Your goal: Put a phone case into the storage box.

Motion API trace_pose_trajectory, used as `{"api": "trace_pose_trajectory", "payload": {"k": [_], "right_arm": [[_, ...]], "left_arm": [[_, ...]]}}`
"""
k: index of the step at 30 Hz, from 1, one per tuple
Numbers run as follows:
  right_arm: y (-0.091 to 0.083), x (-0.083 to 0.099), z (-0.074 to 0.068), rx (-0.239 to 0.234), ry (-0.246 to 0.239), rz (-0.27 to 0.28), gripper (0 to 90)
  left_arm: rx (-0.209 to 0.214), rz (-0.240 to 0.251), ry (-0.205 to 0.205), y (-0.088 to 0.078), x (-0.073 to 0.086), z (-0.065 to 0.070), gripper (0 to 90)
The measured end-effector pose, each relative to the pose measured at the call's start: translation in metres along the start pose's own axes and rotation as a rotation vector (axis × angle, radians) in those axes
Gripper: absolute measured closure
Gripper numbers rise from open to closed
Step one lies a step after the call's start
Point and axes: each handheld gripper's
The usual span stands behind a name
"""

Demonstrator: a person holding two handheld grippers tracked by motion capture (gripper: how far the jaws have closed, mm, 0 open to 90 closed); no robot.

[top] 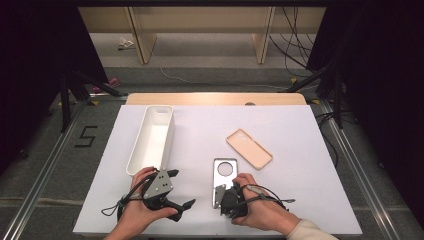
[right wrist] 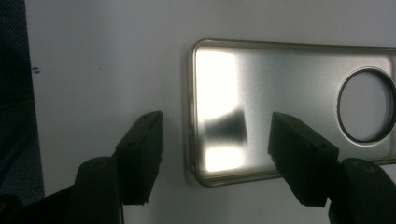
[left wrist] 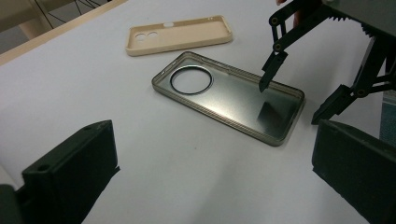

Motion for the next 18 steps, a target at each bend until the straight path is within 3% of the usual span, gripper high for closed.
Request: {"api": "trace_pose_trajectory", "payload": {"k": [8, 18], "right_arm": [[0.0025, -0.0054, 0.0073, 0.013, -0.014, -0.024, 38.6], [0.0044, -0.0097, 0.0095, -0.007, -0.028, -0.039, 43.6]], "left_arm": [[-0.001, -0.001, 0.000, 0.0004, -0.0002, 0.0003, 0.0], [0.000, 0.000, 0.000, 0.0004, -0.0002, 0.0002, 0.0]]}}
Point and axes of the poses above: each handheld gripper's, and its own axes: y roughly forward along the jaws, x roughly out of its underside, z roughly to its right, and after that the axes turned 7 degrees about -z, right-handed
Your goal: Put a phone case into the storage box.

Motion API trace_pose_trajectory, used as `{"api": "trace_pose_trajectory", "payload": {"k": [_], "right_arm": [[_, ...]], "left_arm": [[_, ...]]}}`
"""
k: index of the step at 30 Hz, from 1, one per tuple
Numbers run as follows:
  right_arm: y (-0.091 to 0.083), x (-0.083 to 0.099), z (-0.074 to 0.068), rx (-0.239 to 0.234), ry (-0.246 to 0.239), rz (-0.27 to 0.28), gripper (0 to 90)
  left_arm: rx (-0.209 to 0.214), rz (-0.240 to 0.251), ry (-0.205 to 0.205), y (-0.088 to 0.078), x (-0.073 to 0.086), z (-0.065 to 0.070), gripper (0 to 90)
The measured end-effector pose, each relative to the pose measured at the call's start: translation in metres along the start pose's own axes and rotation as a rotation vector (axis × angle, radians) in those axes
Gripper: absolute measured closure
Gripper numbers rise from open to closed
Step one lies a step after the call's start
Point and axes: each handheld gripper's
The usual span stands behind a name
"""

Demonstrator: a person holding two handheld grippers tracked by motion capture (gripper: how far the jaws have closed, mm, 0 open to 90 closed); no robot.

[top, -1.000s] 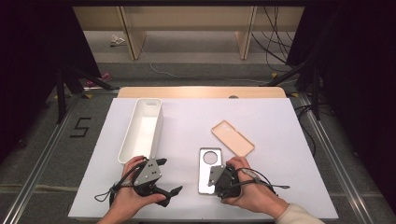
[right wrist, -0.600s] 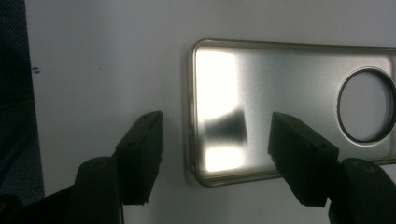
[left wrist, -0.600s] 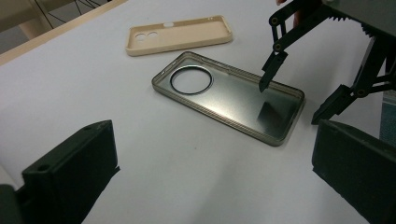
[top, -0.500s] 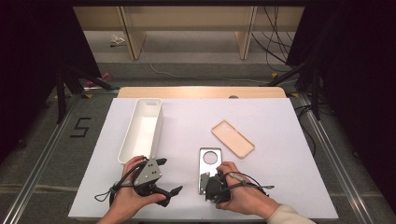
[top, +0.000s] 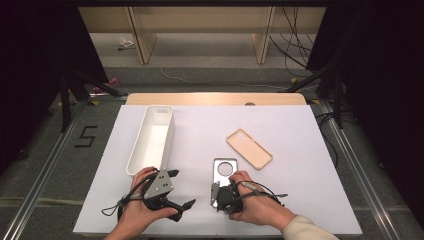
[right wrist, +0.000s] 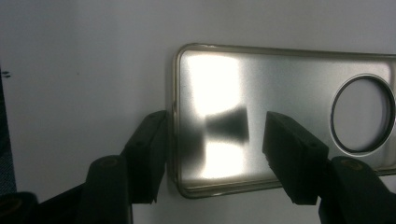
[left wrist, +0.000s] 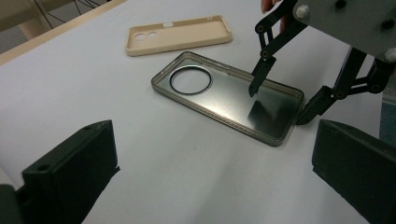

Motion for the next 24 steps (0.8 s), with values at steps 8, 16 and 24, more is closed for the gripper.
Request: {"api": "trace_pose_trajectory", "payload": {"k": [8, 16, 24], "right_arm": [[-0.0010, -0.0035, 0.0017, -0.064, -0.043, -0.010, 62.1], [-0.0020, -0.0065, 0.0002, -0.106, -0.073, -0.038, 76.3], [-0.0010, -0.0074, -0.0006, -0.126, -0.079, -0.048, 82.7]], "left_arm": [[0.002, 0.000, -0.001, 0.0000, 0.0002, -0.0001, 0.0], [0.002, -0.001, 0.000, -0.0002, 0.0001, 0.0000, 0.0], [0.003, -0.001, 0.001, 0.0000, 0.0002, 0.0000, 0.0]]}}
Point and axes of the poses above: each handheld gripper's, and its own axes: y roughly forward along the jaws, x roughly out of its underside, z roughly to its right, and after that the axes turned 7 degrees about -z, right-handed
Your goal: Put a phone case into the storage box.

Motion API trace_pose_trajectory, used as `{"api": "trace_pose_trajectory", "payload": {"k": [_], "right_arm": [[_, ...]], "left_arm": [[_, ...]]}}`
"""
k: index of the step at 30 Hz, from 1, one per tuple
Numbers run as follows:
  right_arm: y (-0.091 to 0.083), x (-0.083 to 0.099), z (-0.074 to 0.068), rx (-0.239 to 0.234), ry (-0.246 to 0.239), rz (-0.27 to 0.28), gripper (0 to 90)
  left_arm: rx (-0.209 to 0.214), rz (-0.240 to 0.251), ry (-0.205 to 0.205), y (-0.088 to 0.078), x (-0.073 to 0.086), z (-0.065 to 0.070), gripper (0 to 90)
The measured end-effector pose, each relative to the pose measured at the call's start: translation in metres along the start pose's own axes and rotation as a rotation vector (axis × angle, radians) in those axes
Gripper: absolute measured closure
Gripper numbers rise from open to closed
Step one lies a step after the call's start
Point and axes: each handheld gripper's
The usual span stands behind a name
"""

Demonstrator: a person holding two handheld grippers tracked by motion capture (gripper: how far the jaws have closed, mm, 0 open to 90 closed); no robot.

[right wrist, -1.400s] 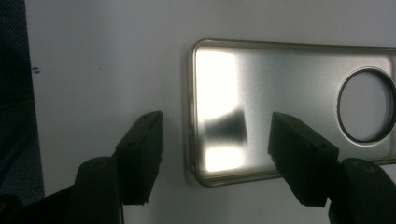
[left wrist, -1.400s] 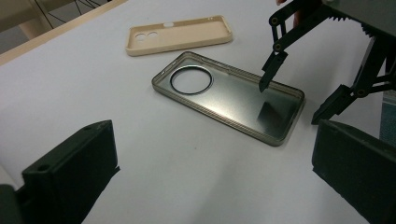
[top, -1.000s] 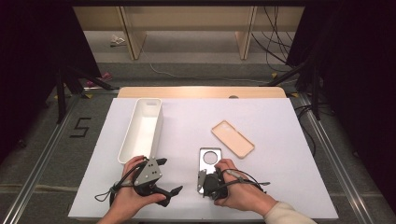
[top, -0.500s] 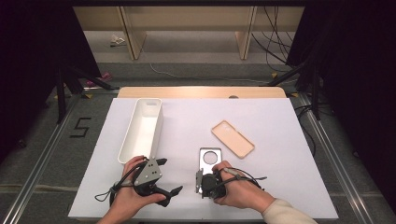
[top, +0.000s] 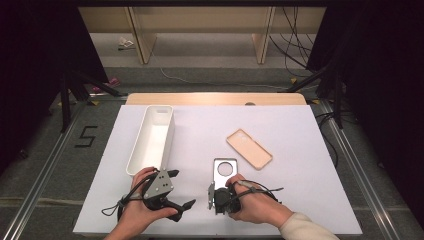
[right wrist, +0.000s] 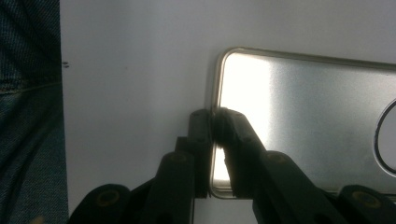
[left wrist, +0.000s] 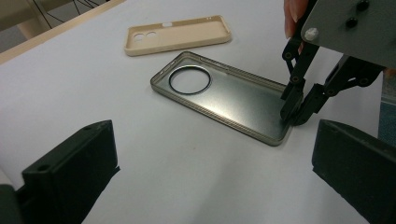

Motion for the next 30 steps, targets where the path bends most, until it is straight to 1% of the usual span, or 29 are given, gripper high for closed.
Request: {"api": "trace_pose_trajectory", "payload": {"k": [5, 8, 15, 18, 25, 27, 30], "right_arm": [[-0.0008, 0.0000, 0.0002, -0.012, -0.001, -0.010, 85.4], [-0.0005, 0.0003, 0.0004, -0.012, 0.004, -0.004, 86.1], [-0.0006, 0.0008, 0.0004, -0.020, 0.028, -0.007, 87.5], [0.0001, 0.0014, 0.0009, -0.020, 0.030, 0.003, 88.0], [-0.0014, 0.0024, -0.0002, -0.021, 0.047, -0.007, 88.8], [-0.0021, 0.0034, 0.0004, -0.013, 0.037, 0.008, 88.9], [-0.0058, 0.0052, -0.0004, -0.014, 0.055, 0.018, 89.0]], "left_arm": [[0.000, -0.001, 0.001, -0.0001, -0.0001, 0.0001, 0.0], [0.001, 0.000, 0.001, -0.0001, 0.0000, 0.0001, 0.0], [0.001, 0.001, 0.001, -0.0002, 0.0000, 0.0002, 0.0], [0.002, 0.002, 0.001, -0.0002, 0.0000, 0.0001, 0.0], [0.002, 0.002, 0.001, -0.0004, 0.0000, 0.0000, 0.0], [0.002, 0.002, 0.000, -0.0005, 0.0001, 0.0001, 0.0], [0.002, 0.002, -0.001, -0.0006, 0.0002, 0.0000, 0.0]]}}
Point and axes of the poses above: each handheld gripper's, and its own axes: y roughly forward along the jaws, x roughly out of its underside, z roughly to its right, and after that the axes turned 7 degrees about -z, right-handed
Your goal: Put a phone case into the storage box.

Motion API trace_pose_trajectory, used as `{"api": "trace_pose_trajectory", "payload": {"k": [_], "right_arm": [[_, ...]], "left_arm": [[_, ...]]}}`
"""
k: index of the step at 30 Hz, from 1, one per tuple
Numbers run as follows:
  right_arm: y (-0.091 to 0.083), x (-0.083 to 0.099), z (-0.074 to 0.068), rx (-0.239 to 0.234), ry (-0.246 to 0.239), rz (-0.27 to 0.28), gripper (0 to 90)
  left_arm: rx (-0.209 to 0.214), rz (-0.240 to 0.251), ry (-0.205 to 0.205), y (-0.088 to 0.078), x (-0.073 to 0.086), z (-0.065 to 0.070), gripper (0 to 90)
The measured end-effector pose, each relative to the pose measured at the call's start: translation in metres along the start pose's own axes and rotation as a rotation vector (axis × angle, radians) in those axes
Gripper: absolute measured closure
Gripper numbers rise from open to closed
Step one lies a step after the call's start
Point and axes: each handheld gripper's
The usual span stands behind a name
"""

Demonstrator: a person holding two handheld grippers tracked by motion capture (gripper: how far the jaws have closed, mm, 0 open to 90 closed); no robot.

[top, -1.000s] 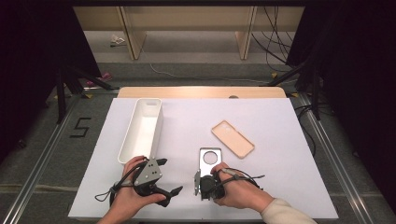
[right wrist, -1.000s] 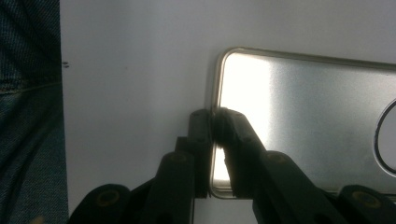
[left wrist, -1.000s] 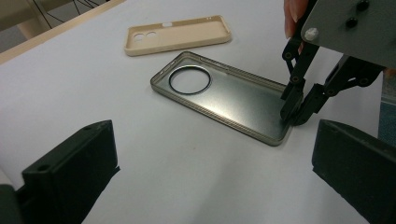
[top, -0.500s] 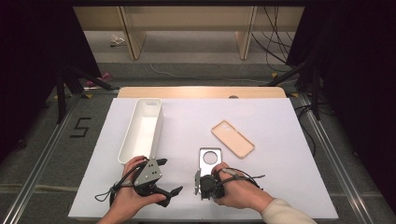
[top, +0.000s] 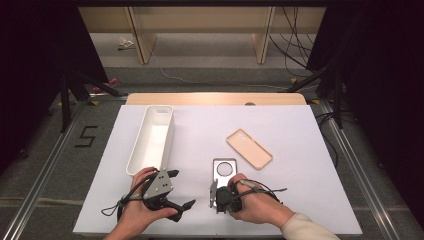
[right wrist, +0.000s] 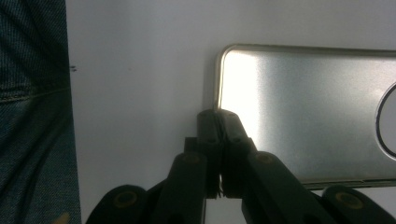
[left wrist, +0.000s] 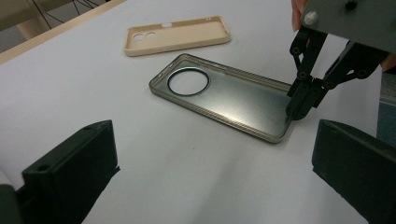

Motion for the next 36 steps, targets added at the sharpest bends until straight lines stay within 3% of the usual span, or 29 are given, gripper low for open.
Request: {"api": "trace_pose_trajectory", "payload": {"k": [11, 16, 19, 23, 25, 28, 36], "right_arm": [[-0.011, 0.014, 0.003, -0.002, 0.020, 0.147, 89.3], [-0.018, 0.024, 0.007, 0.026, 0.041, 0.261, 89.3], [-0.020, 0.031, 0.010, 0.047, 0.029, 0.339, 89.3], [-0.019, 0.037, 0.013, 0.074, 0.050, 0.402, 89.3], [-0.019, 0.041, 0.014, 0.080, 0.060, 0.434, 89.3], [-0.020, 0.045, 0.016, 0.086, 0.077, 0.468, 89.4], [-0.021, 0.052, 0.017, 0.108, 0.081, 0.493, 89.4]], "left_arm": [[-0.027, -0.001, -0.017, 0.000, 0.000, -0.001, 1.7], [-0.044, -0.004, -0.042, 0.000, -0.001, -0.002, 4.3], [-0.051, -0.004, -0.068, 0.001, -0.003, -0.003, 7.0], [-0.052, -0.002, -0.090, 0.003, -0.009, -0.004, 8.8], [-0.058, -0.007, -0.111, 0.003, -0.014, -0.006, 10.1], [-0.104, -0.020, -0.129, 0.004, -0.024, -0.011, 15.1], [-0.051, -0.046, -0.230, 0.022, -0.068, -0.030, 17.9]]}}
Point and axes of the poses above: each handheld gripper's, and its own axes: y roughly forward along the jaws, x roughly out of its underside, z roughly to its right, and after that the axes turned 7 degrees about -z, right-handed
